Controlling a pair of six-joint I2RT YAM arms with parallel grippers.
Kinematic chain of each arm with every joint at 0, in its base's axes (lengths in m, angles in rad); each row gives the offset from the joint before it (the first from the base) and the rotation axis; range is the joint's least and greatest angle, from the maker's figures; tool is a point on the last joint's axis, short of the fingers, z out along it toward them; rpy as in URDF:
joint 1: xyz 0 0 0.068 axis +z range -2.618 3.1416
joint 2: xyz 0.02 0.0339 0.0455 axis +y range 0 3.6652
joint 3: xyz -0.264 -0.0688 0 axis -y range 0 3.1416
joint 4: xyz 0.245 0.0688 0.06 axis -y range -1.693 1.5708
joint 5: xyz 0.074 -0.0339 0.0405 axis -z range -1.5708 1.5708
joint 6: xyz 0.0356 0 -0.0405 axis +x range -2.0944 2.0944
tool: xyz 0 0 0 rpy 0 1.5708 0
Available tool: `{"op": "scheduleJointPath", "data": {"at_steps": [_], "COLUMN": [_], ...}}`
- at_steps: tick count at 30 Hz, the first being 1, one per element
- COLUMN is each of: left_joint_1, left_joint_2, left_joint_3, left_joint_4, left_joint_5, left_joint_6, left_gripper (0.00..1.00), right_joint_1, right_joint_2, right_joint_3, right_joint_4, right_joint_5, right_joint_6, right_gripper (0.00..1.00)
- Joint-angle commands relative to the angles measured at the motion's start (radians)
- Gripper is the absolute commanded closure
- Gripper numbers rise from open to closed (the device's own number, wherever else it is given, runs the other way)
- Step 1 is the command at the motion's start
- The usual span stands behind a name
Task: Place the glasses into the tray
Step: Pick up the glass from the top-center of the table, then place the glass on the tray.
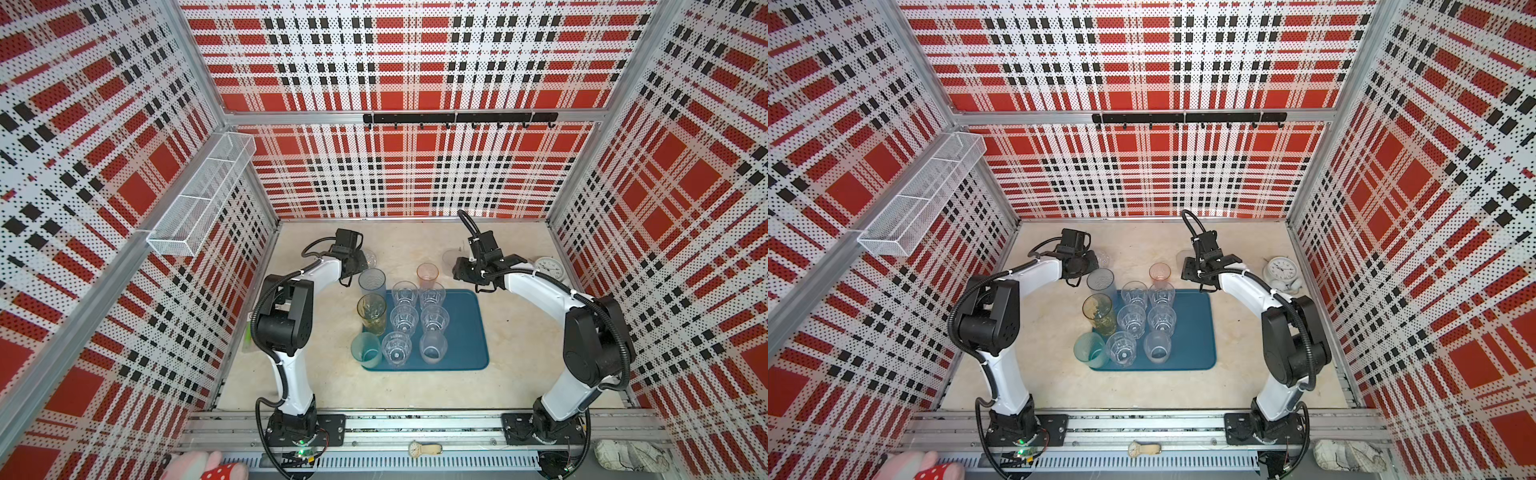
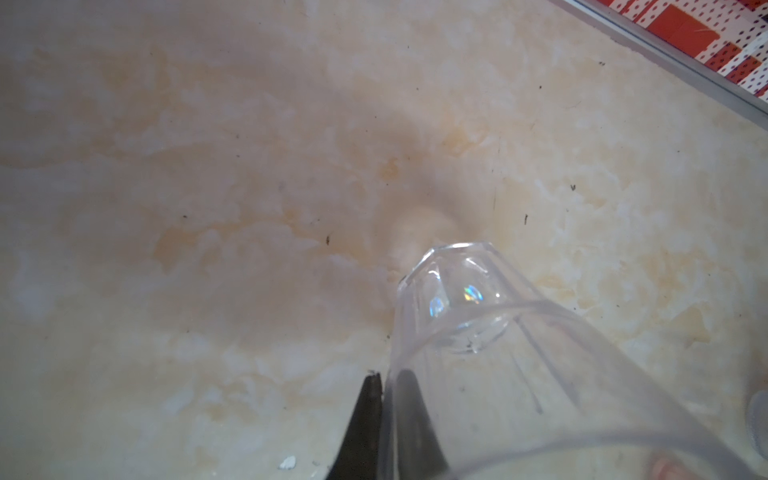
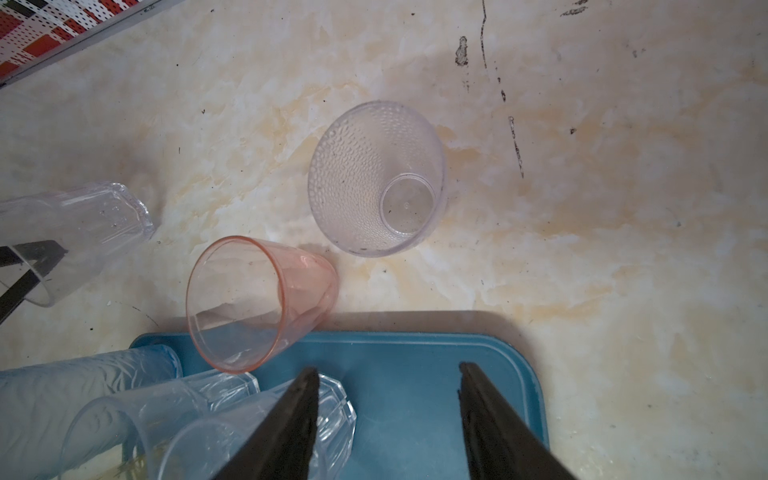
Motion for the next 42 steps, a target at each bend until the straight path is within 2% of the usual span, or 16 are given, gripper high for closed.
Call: {"op": "scheduleJointPath", "data": {"at_steps": [1,8,13,17,21,25,30,37,42], "left_joint_1": [0.0,-0.029,-0.207,-0.387,-0.563,-0.669,-0.725,-0.723,-0.722], "left_joint_2": [-0.111,-0.273,-0.299,-0.273,-0.168,-0.024,0.14,0.252,0.306], "left_joint_3": [0.066,0.191,0.349,0.456,0.546,0.679,0.829,0.866,0.881], "left_joint_4": [-0.017,-0.131,-0.232,-0.269,-0.294,-0.373,-0.497,-0.587,-0.653], "left_joint_5": [-0.027,-0.165,-0.181,-0.178,-0.105,-0.043,-0.042,-0.081,-0.099], "left_joint_6": [0.016,0.038,0.042,0.029,0.01,0.029,0.066,0.112,0.156], "left_gripper": [1.0,1.0,1.0,1.0,1.0,1.0,1.0,1.0,1.0], "right_joint_1": [0.002,0.002,-0.017,-0.11,-0.212,-0.314,-0.354,-0.355,-0.34], "right_joint_2": [-0.053,-0.12,-0.187,-0.229,-0.266,-0.307,-0.352,-0.369,-0.369], "right_joint_3": [0.002,0.02,0.034,0.013,-0.019,-0.076,-0.131,-0.163,-0.188], "right_joint_4": [0.001,-0.032,-0.085,-0.113,-0.108,-0.073,-0.069,-0.083,-0.084], "right_joint_5": [-0.001,0.008,0.027,0.03,0.017,-0.031,-0.004,0.01,-0.059], "right_joint_6": [0.006,-0.003,-0.021,-0.03,-0.026,0.01,0.018,0.0,-0.025], "right_gripper": [0.43,0.43,0.42,0.42,0.42,0.42,0.42,0.42,0.43]}}
